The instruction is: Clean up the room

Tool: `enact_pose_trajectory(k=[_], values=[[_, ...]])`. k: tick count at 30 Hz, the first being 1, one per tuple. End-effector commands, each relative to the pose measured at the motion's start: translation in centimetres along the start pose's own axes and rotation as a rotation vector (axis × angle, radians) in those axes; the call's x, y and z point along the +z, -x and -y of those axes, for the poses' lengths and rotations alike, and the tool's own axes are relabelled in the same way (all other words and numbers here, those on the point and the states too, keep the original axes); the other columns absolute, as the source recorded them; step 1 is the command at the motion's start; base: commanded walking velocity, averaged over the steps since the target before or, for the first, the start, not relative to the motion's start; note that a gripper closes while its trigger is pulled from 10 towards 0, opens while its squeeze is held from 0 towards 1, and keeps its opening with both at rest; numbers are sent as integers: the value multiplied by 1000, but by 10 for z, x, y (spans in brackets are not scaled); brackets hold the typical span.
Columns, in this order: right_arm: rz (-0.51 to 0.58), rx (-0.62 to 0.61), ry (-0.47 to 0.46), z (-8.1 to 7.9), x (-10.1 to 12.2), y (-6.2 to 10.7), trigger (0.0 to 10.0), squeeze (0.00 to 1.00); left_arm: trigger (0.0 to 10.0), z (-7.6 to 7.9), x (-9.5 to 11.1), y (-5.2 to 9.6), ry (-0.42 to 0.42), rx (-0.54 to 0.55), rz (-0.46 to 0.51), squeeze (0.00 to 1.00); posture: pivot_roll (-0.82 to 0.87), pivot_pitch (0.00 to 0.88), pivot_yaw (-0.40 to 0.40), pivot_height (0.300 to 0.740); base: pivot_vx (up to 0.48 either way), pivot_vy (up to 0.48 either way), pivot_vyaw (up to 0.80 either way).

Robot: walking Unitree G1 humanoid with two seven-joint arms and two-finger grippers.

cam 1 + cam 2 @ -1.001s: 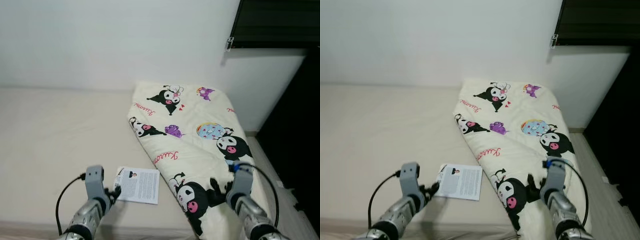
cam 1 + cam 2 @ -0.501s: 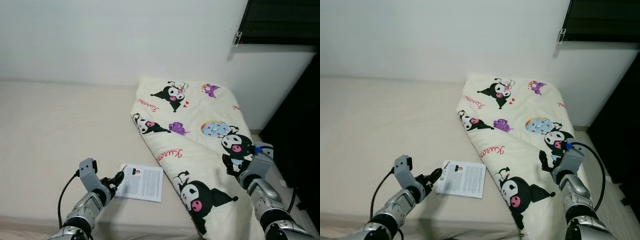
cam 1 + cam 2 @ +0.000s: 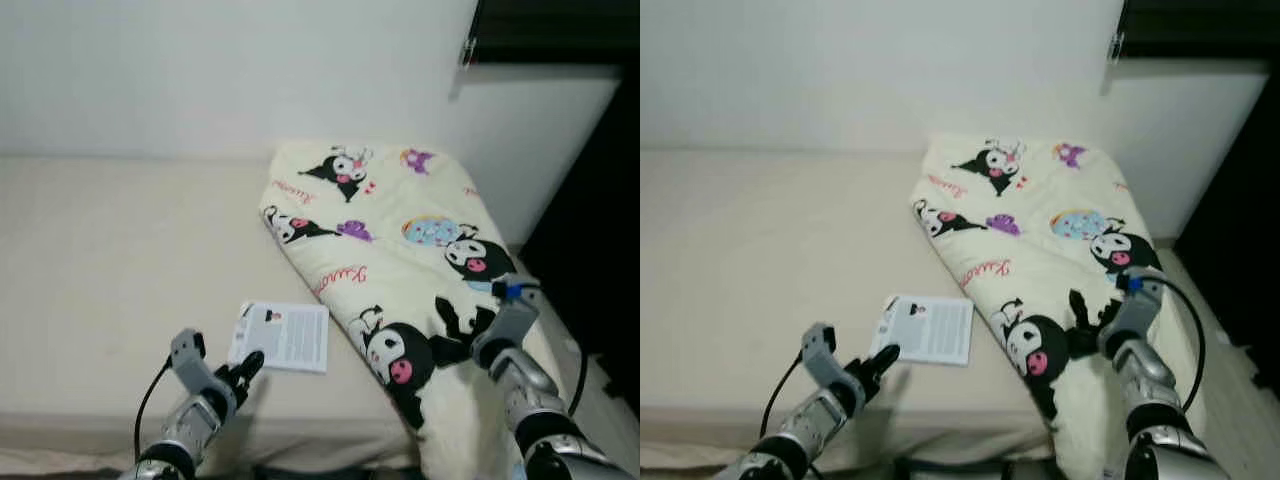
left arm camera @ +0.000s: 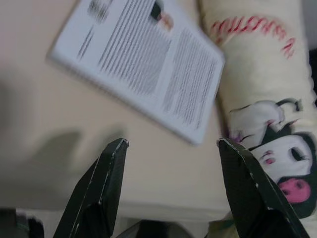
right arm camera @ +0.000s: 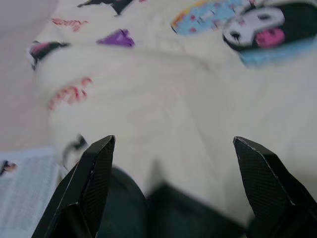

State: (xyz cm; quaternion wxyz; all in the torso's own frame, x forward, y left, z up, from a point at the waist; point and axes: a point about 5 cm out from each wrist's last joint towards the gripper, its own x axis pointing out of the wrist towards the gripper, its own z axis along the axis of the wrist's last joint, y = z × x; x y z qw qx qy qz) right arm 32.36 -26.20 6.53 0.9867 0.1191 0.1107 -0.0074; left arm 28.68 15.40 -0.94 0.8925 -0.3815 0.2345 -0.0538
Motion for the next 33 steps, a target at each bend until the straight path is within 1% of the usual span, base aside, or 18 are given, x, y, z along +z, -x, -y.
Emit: enact_pose_trajectory(k=[1, 2, 3, 4, 5, 6, 8, 11, 14, 18, 21, 24, 25, 27, 29, 31, 33], values=[[17, 16, -10, -3, 6, -3, 10000, 0, 10000, -2, -5, 1, 73, 10, -3, 0, -66, 33, 9, 585, 0, 0, 0], [17, 16, -10, -3, 6, -3, 10000, 0, 10000, -2, -5, 1, 73, 10, -3, 0, -66, 33, 9, 585, 0, 0, 0], [25, 21, -11, -4, 8, -4, 10000, 0, 10000, 0, -3, 0, 109, 5, 14, 0, -67, 38, 11, 580, 0, 0, 0], [25, 21, -11, -4, 8, -4, 10000, 0, 10000, 0, -3, 0, 109, 5, 14, 0, -67, 38, 11, 580, 0, 0, 0], [33, 26, -12, -5, 9, -4, 10000, 0, 10000, 2, -2, -1, 136, -3, 27, 0, -68, 45, 14, 575, 0, 0, 0], [33, 26, -12, -5, 9, -4, 10000, 0, 10000, 2, -2, -1, 136, -3, 27, 0, -68, 45, 14, 575, 0, 0, 0], [44, 35, -15, -6, 11, -4, 10000, 0, 10000, 9, 2, -5, 181, -22, 56, 0, -69, 56, 18, 565, 0, 0, 0], [47, 37, -15, -6, 11, -4, 10000, 0, 10000, 11, 3, -6, 191, -28, 65, 0, -69, 56, 18, 560, 0, 0, 0], [53, 44, -17, -7, 9, -2, 10000, 0, 10000, 20, 11, -11, 271, -60, 120, 0, -70, 73, 25, 545, 0, 0, 0], [56, 48, -18, -8, 7, -1, 10000, 0, 10000, 22, 14, -13, 282, -44, 153, 0, -73, 84, 31, 530, 0, 0, 0], [60, 50, -17, -8, 7, 0, 10000, 0, 10000, 19, 19, -12, 280, -2, 188, 0, -75, 98, 35, 520, 0, 0, 0], [75, 54, -18, -8, 7, 3, 10000, 0, 10000, 10, 27, -9, 271, 78, 220, 0, -74, 118, 38, 511, 0, 0, 0], [75, 54, -18, -8, 7, 3, 10000, 0, 10000, 10, 27, -9, 271, 78, 220, 0, -74, 118, 38, 511, 0, 0, 0], [81, 54, -17, -6, 7, 5, 10000, 0, 10000, 3, 31, -7, 258, 123, 233, 0, -73, 129, 41, 511, 0, 0, 0], [83, 53, -17, -6, 7, 5, 10000, 0, 10000, 1, 32, -6, 257, 135, 239, 0, -73, 129, 41, 511, 0, 0, 0], [84, 48, -15, -4, 7, 7, 10000, 0, 10000, -6, 36, -2, 257, 165, 256, 0, -69, 144, 44, 511, 0, 0, 0], [88, 39, -12, -2, 8, 9, 10000, 0, 10000, -12, 39, 3, 251, 169, 271, 0, -62, 159, 44, 511, 0, 0, 0]])
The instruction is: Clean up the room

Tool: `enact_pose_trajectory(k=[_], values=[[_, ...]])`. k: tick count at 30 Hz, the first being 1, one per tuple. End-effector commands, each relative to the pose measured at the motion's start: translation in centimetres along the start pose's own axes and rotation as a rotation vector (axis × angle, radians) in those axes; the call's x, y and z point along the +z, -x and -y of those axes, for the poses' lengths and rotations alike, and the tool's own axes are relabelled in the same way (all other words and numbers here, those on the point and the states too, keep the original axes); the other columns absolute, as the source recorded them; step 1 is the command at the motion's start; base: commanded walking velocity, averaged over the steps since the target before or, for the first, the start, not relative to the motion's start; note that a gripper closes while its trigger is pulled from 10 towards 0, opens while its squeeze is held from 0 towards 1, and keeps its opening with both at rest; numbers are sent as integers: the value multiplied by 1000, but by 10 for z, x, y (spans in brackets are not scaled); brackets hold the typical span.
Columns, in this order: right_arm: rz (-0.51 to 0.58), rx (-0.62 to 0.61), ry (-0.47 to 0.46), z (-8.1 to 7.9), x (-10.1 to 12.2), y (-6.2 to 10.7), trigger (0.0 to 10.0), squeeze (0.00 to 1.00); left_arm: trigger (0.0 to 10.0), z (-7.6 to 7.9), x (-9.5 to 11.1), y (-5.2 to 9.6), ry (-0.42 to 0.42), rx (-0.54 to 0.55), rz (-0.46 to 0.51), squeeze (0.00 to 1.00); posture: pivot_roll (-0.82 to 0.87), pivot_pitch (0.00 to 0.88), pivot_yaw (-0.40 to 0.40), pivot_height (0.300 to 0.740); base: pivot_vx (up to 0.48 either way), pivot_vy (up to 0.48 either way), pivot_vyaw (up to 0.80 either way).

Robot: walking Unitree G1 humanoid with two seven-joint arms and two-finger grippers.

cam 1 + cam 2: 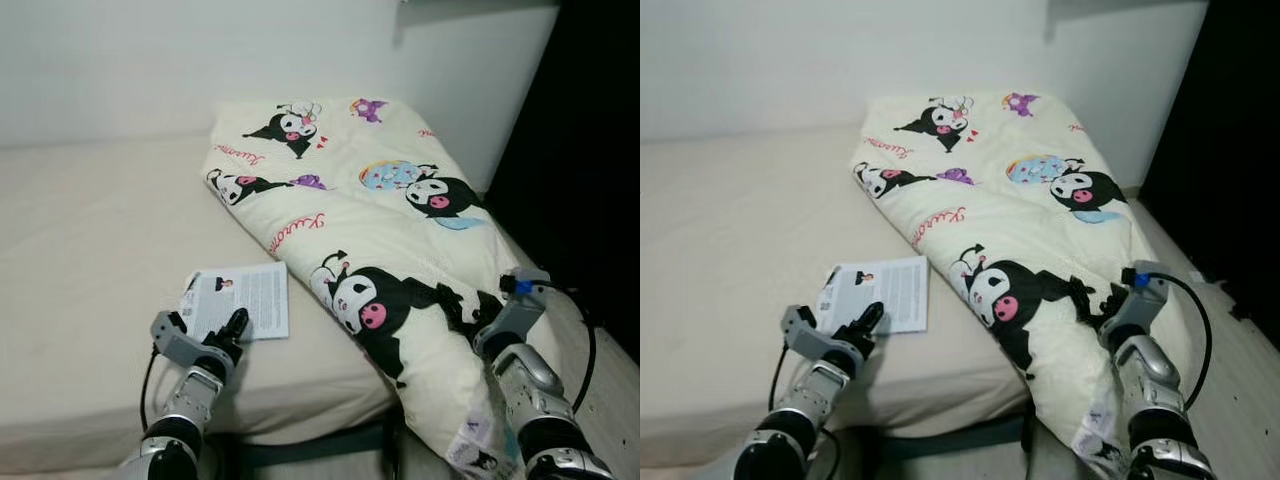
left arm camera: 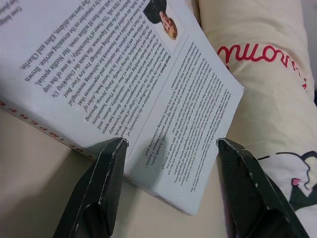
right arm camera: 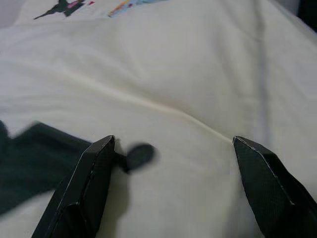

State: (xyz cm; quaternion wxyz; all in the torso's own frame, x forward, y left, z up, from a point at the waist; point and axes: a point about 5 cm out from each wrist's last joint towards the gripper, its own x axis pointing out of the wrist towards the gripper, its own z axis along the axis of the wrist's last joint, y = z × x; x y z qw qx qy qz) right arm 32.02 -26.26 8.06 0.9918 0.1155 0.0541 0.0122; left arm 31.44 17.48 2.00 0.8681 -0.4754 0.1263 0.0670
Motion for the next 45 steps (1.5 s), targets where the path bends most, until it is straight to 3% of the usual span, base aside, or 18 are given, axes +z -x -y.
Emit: enact_pose_trajectory(k=[1, 17, 22, 25, 33, 39, 40, 43, 45], values=[[-19, -14, -24, 1, -6, 3, 10000, 0, 10000, -22, 3, 9, 6, 85, -5, 0, -62, 159, 44, 511, 0, 0, 0], [-8, -11, -4, 0, 2, 4, 10000, 0, 10000, -38, 18, 21, 28, 169, 89, 0, -59, 176, 44, 511, 0, 0, 0], [-13, -9, 4, 0, 4, 2, 10000, 0, 10000, -45, 53, 30, -25, 192, 220, 0, -49, 172, 31, 511, 0, 0, 0], [-15, -8, 6, -1, 5, 1, 10000, 0, 10000, -49, 64, 34, -38, 208, 248, 0, -49, 172, 31, 511, 0, 0, 0], [-9, -2, 12, -2, 11, -2, 10000, 0, 10000, -53, 35, 38, -8, 234, 167, 0, -57, 160, 26, 511, 0, 0, 0], [-7, 5, 22, -2, 13, -1, 10000, 0, 10000, -30, 17, 28, 126, 135, 141, 0, -72, 158, 19, 511, 0, 0, 0], [-7, 5, 22, -2, 13, -1, 10000, 0, 10000, -30, 17, 28, 126, 135, 141, 0, -72, 158, 19, 511, 0, 0, 0], [-4, 1, 28, 1, 16, 0, 10000, 0, 10000, -11, 12, 18, 136, 50, 144, 0, -87, 158, 15, 511, 0, 0, 0], [-3, 0, 28, 1, 17, 0, 10000, 0, 10000, -10, 11, 17, 143, 53, 140, 0, -89, 160, 14, 511, 0, 0, 0]])
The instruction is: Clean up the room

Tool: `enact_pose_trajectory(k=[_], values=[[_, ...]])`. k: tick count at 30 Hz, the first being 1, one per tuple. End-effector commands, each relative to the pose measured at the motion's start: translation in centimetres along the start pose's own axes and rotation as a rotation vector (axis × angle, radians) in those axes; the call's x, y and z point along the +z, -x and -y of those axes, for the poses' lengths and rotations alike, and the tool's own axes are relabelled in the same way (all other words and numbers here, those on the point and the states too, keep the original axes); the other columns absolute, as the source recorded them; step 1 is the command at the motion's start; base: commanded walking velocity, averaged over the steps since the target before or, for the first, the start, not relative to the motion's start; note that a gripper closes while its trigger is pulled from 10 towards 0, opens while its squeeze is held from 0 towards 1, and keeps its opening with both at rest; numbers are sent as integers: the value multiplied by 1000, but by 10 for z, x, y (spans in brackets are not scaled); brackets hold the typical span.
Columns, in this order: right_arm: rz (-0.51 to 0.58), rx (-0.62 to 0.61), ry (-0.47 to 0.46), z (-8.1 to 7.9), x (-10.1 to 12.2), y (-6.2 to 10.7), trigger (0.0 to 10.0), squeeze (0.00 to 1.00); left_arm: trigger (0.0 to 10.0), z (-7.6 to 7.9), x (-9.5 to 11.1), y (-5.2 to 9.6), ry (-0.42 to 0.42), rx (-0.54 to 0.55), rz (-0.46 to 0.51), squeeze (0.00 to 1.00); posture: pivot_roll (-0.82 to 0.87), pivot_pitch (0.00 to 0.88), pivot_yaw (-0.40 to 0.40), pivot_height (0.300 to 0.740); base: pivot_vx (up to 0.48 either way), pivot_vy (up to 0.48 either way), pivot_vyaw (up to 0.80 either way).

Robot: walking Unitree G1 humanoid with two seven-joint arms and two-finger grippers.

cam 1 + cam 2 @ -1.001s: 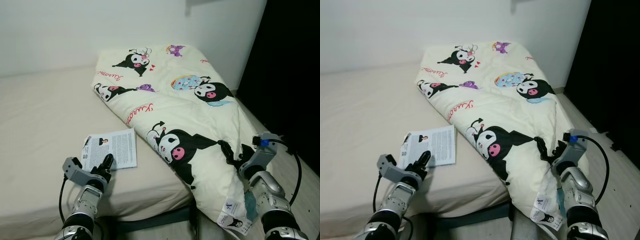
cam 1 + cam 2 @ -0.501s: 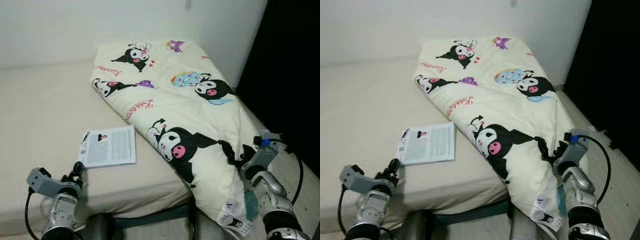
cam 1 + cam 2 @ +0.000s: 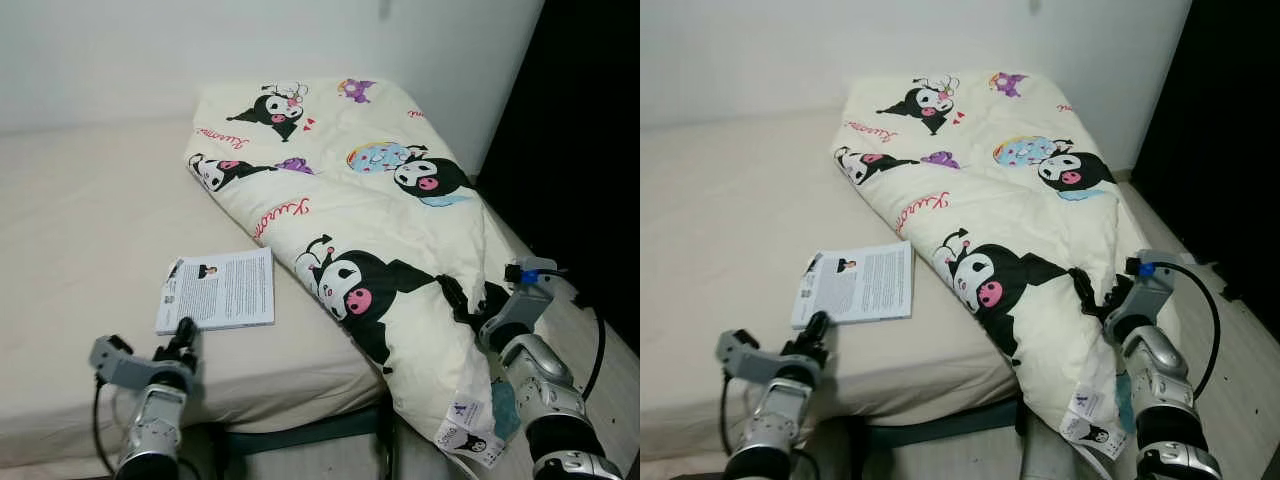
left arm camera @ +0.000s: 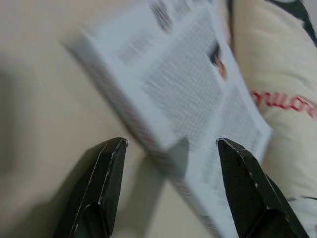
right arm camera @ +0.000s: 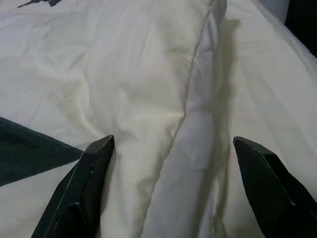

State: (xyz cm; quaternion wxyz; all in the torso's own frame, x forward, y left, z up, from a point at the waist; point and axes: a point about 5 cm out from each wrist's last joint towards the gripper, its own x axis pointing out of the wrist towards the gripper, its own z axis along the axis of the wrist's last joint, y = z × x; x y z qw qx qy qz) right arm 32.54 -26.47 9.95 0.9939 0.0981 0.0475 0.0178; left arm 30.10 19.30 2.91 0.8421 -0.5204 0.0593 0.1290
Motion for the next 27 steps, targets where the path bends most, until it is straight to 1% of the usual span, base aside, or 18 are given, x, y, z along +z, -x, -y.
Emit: enact_pose_trajectory(k=[1, 2, 3, 4, 7, 11, 15, 17, 18, 19, 20, 21, 22, 23, 24, 25, 26, 27], values=[[-13, -11, -7, 4, -2, 3, 10000, 0, 10000, -4, -7, 1, 18, 22, -23, 0, -91, 161, 14, 511, 0, 0, 0], [-13, -11, -7, 4, -2, 3, 10000, 0, 10000, -4, -7, 1, 18, 22, -23, 0, -91, 161, 14, 511, 0, 0, 0], [-9, -11, -4, 4, -1, 5, 10000, 0, 10000, 1, -9, -4, 2, 19, -36, 0, -108, 185, 12, 511, 0, 0, 0], [-8, -11, -2, 5, 0, 6, 10000, 0, 10000, 4, -10, -6, -7, 19, -42, 0, -108, 185, 12, 511, 0, 0, 0], [0, -14, 5, 7, 3, 10, 10000, 0, 10000, 5, -10, -8, -39, 30, -45, 0, -113, 207, 7, 511, 0, 0, 0], [13, -16, 9, 8, 9, 14, 10000, 0, 10000, 3, -9, -9, -41, 46, -40, 0, -133, 236, 7, 511, 0, 0, 0], [38, -11, 15, 8, 19, 15, 10000, 0, 10000, 9, -10, -14, -18, 44, -33, 0, -155, 262, 3, 511, 0, 0, 0], [38, -11, 15, 8, 19, 15, 10000, 0, 10000, 9, -10, -14, -18, 44, -33, 0, -155, 262, 3, 511, 0, 0, 0], [46, -7, 16, 8, 23, 17, 10000, 0, 6588, 13, -10, -16, -13, 35, -27, 0, -162, 269, 1, 511, 0, 0, 0], [46, -7, 16, 8, 23, 17, 10000, 0, 6588, 13, -10, -16, -13, 35, -27, 0, -162, 269, 1, 511, 0, 0, 0], [57, -2, 6, 7, 25, 19, 10000, 0, 0, 17, -10, -18, -2, 17, -21, 0, -174, 281, -1, 511, 0, 0, 0], [65, 1, -3, 6, 27, 20, 10000, 0, 0, 22, -10, -20, 12, -1, -15, 0, -174, 281, -1, 511, 0, 0, 0], [65, 1, -3, 6, 27, 20, 10000, 0, 0, 22, -10, -20, 12, -1, -15, 0, -174, 281, -1, 511, 0, 0, 0], [69, 4, -17, 5, 28, 20, 10000, 0, 0, 28, -8, -23, 18, -20, -6, 0, -175, 284, -3, 511, 0, 0, 0], [69, 4, -17, 5, 28, 20, 10000, 0, 0, 28, -8, -23, 18, -20, -6, 0, -175, 284, -3, 511, 0, 0, 0], [62, 9, -40, 5, 28, 20, 10000, 0, 0, 35, -3, -26, 22, -45, 9, 0, -171, 286, -3, 511, 0, 0, 0], [62, 9, -40, 5, 28, 20, 10000, 0, 0, 35, -3, -26, 22, -45, 9, 0, -171, 286, -3, 511, 0, 0, 0], [39, 25, -66, 3, 24, 18, 10000, 0, 0, 42, 6, -30, 19, -65, 37, 0, -166, 282, -4, 511, 0, 0, 0]])
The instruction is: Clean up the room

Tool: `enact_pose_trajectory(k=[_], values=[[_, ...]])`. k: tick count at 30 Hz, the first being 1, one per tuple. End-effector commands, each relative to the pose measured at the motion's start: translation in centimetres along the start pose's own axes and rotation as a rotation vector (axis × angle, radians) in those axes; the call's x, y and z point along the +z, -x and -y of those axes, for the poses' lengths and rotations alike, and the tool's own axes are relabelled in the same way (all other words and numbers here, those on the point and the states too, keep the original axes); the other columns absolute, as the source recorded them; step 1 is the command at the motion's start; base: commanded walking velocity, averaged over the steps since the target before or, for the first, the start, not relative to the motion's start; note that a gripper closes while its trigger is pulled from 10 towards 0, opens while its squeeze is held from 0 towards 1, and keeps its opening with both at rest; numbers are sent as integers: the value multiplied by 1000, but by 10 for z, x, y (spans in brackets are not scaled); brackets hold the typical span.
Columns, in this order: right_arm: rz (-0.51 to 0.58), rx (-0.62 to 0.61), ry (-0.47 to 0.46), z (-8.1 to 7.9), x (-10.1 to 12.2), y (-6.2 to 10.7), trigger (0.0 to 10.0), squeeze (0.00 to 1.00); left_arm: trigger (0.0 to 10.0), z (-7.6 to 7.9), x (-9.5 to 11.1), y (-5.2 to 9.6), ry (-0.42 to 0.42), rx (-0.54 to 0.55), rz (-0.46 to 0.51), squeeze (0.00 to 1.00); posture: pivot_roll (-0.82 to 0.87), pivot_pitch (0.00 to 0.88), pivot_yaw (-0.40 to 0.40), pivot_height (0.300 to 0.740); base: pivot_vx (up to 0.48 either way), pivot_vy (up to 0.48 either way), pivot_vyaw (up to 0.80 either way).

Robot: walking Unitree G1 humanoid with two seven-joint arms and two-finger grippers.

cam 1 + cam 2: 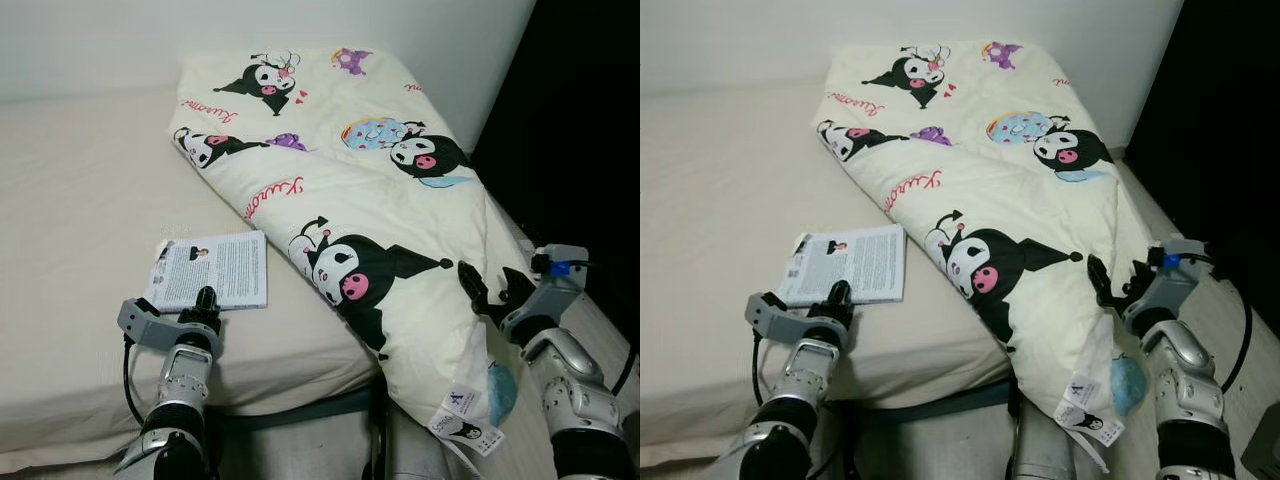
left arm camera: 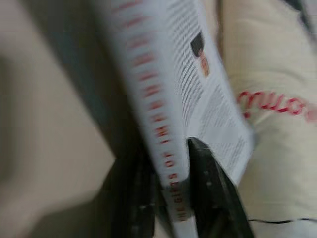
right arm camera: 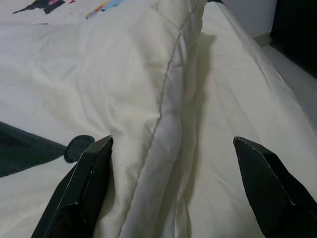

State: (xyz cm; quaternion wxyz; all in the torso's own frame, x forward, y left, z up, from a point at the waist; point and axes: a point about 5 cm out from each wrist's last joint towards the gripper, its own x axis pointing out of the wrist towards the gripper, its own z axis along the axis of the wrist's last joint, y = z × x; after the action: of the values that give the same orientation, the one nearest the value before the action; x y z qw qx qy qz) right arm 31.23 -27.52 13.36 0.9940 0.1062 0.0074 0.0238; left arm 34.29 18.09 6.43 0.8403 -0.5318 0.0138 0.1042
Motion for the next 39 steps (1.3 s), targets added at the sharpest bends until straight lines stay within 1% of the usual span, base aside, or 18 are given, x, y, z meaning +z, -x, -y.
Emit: enact_pose_trajectory(k=[1, 5, 6, 8, 10, 12, 13, 14, 17, 20, 21, 25, 28, 32, 36, 37, 38, 39], values=[[-61, 12, -79, -2, -16, 0, 10000, 0, 0, 3, 13, -5, -27, -1, 24, 0, -155, 277, -4, 511, 0, 0, 0], [-77, 16, -132, -4, -23, -4, 10000, 0, 0, 15, 35, -12, -47, -43, 91, 0, -134, 268, -1, 511, 0, 0, 0], [-78, 20, -230, -4, -31, -11, 10000, 0, 0, 32, 65, -17, -118, -107, 185, 0, -113, 259, 3, 511, 0, 0, 0], [-98, -5, -298, 0, -38, -16, 10000, 0, 0, 45, 87, -19, -174, -147, 252, 0, -82, 246, -1, 511, 0, 0, 0], [-98, -5, -298, 0, -38, -16, 10000, 0, 0, 45, 87, -19, -174, -147, 252, 0, -82, 246, -1, 511, 0, 0, 0], [-91, -13, -379, -1, -38, -22, 10000, 0, 0, 64, 114, -16, -243, -211, 336, 0, -48, 223, -3, 511, 0, 0, 0], [-91, -13, -379, -1, -38, -22, 10000, 0, 0, 64, 114, -16, -243, -211, 336, 0, -48, 223, -3, 511, 0, 0, 0], [-81, -7, -402, -4, -36, -25, 10000, 0, 0, 76, 127, -12, -294, -251, 385, 0, -37, 212, -4, 511, 0, 0, 0], [-74, 10, -422, -10, -34, -30, 10000, 0, 0, 89, 141, -7, -349, -294, 442, 0, -29, 203, -5, 511, 0, 0, 0], [-73, 19, -427, -12, -33, -32, 10000, 0, 0, 92, 144, -6, -359, -302, 455, 0, -24, 196, -7, 511, 0, 0, 0], [-89, 59, -405, -22, -34, -36, 0, 0, 0, 100, 152, -2, -394, -317, 493, 0, -12, 164, -7, 511, 0, 0, 0], [-108, 143, -366, -41, -34, -44, 0, 0, 0, 114, 162, 6, -448, -348, 546, 0, -11, 152, -5, 511, 0, 0, 0], [-135, 283, -261, -68, -32, -53, 0, 0, 0, 133, 162, 9, -482, -396, 571, 0, -21, 128, -4, 511, 0, 0, 0], [-149, 384, -171, -86, -30, -57, 0, 0, 0, 143, 160, 10, -489, -418, 576, 0, -22, 114, -5, 511, 0, 0, 0], [-155, 659, 61, -134, -25, -58, 0, 0, 0, 163, 158, 14, -495, -464, 590, 0, -24, 89, -9, 511, 0, 0, 0], [-155, 659, 61, -134, -25, -58, 0, 0, 0, 163, 158, 14, -495, -464, 590, 0, -24, 89, -9, 511, 0, 0, 0], [-153, 712, 92, -143, -25, -57, 0, 0, 0, 166, 158, 14, -502, -472, 593, 0, -24, 89, -9, 511, 0, 0, 0], [-158, 837, 146, -164, -26, -52, 0, 0, 0, 170, 158, 15, -497, -482, 598, 0, -23, 78, -13, 511, 0, 0, 0]])
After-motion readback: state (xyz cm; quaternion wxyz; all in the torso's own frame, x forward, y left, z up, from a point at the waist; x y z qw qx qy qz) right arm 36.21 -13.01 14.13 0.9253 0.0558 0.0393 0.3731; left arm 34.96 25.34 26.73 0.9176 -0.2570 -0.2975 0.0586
